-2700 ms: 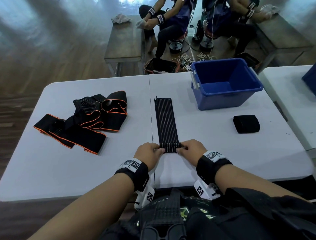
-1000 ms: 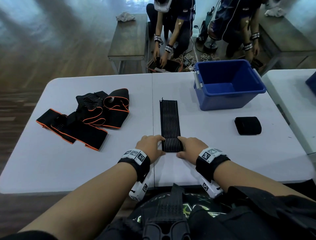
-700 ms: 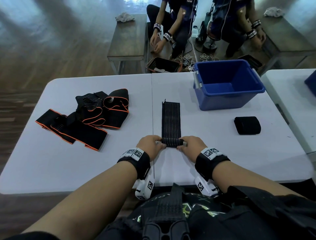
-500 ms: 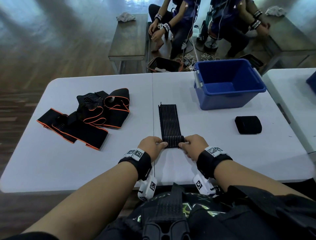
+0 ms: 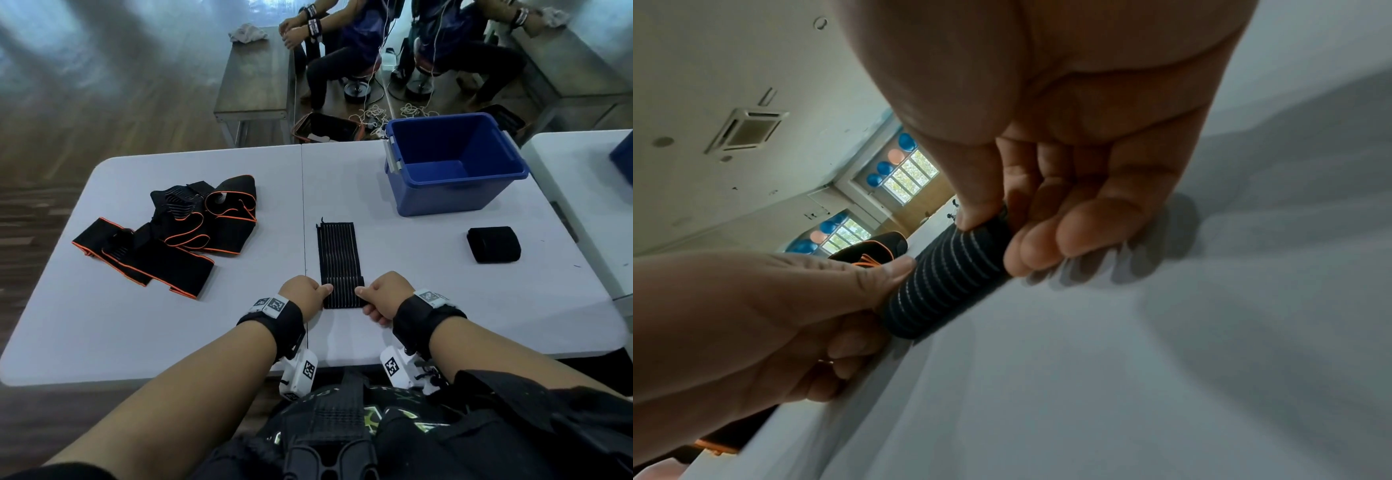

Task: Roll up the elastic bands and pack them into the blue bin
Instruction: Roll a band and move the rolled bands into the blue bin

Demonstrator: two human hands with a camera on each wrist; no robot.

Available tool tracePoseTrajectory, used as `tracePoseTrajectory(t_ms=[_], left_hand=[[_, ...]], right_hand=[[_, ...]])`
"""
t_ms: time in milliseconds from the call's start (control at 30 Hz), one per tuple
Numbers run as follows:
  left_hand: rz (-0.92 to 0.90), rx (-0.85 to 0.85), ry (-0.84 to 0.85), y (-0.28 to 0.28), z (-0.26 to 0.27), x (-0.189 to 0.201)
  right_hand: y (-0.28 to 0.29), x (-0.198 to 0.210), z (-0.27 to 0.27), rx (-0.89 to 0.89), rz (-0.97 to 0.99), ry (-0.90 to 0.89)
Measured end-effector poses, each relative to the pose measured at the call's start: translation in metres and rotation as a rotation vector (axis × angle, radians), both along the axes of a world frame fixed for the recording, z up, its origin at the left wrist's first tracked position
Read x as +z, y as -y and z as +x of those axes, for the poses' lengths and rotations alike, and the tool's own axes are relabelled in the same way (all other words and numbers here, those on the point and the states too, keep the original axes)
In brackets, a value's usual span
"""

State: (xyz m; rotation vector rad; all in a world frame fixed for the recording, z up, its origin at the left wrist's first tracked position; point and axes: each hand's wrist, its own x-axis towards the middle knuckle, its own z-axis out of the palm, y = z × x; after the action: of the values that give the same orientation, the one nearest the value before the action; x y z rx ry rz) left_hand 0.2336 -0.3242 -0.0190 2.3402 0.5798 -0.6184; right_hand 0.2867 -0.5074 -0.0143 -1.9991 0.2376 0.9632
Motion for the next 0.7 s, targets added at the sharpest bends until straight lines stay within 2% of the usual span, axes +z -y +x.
tracePoseTrajectory(t_ms=[133, 300, 433, 500, 700], left_hand=[[0.023, -0.024, -0.007, 0.001, 0.0, 0.002], [0.157, -0.071, -0.026, 0.006, -0.001, 0.007], [0.135, -0.02, 0.165, 0.004, -0.011, 0.014], [0.166, -0.083, 0.253, 0.005, -0.013, 0.014], [0.294, -0.244, 0.264, 0.014, -0.015, 0.008]], right_hand=[[-0.002, 0.004, -0.002, 0.004, -0.027, 0.006], [-0.005, 0.008, -0.005, 0.036, -0.066, 0.028], [-0.006, 0.008, -0.004, 0.246, -0.247, 0.234], [-0.005, 0.009, -0.006, 0.274, -0.256, 0.325], [-0.006, 0.012, -0.008, 0.515, -0.335, 0.507]])
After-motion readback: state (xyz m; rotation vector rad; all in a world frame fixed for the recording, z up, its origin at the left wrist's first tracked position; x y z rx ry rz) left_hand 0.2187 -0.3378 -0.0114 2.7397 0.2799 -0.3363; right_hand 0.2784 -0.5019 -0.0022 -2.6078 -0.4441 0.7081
